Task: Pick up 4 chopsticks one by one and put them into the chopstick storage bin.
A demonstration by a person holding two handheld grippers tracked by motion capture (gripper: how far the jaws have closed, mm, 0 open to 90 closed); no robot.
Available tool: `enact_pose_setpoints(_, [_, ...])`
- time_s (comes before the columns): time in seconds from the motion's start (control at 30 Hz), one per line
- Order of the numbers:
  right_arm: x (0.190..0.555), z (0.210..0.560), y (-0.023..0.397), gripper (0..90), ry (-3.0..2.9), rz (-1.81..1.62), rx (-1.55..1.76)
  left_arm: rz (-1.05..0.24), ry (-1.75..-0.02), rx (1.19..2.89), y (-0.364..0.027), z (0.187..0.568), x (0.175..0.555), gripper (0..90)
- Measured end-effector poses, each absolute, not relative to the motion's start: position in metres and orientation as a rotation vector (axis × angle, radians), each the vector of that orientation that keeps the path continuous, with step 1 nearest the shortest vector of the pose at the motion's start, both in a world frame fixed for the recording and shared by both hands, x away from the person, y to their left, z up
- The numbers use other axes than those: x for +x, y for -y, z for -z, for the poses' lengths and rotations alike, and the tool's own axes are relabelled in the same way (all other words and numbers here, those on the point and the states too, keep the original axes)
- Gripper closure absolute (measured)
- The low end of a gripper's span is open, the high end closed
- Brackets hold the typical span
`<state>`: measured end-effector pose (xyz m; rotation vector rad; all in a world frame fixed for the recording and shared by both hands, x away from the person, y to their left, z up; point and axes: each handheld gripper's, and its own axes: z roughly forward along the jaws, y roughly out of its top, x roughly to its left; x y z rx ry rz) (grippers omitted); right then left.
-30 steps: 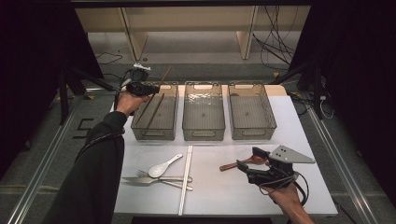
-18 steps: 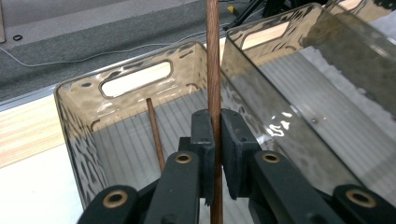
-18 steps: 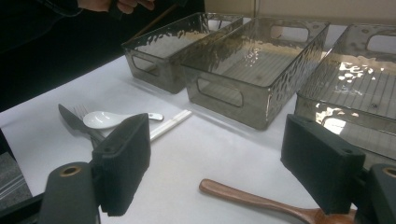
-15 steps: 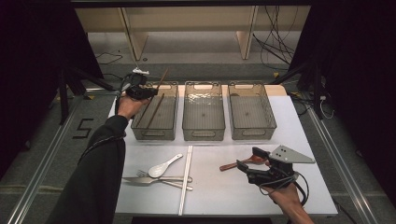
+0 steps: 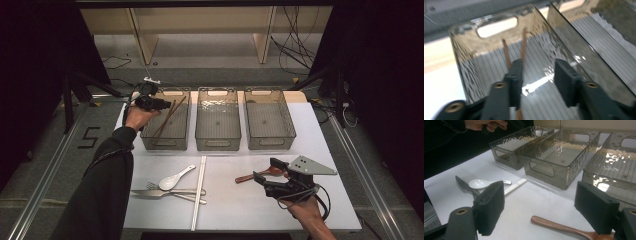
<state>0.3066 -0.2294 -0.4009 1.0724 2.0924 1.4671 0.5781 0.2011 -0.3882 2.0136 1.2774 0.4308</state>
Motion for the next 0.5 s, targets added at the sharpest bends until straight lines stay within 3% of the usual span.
enact_pose_setpoints(0.17, [0.307,0.401,0.23,24.8,-2.091,-1.465,1.077,-0.366,-1.296,2.005,-0.196,0.378,0.561,42.1])
enact_pose_setpoints(0.5, [0.306,0.401,0.229,24.8,-2.089,-1.46,1.073,-0.291,-1.252,2.016,-0.188,0.362,0.506,30.2])
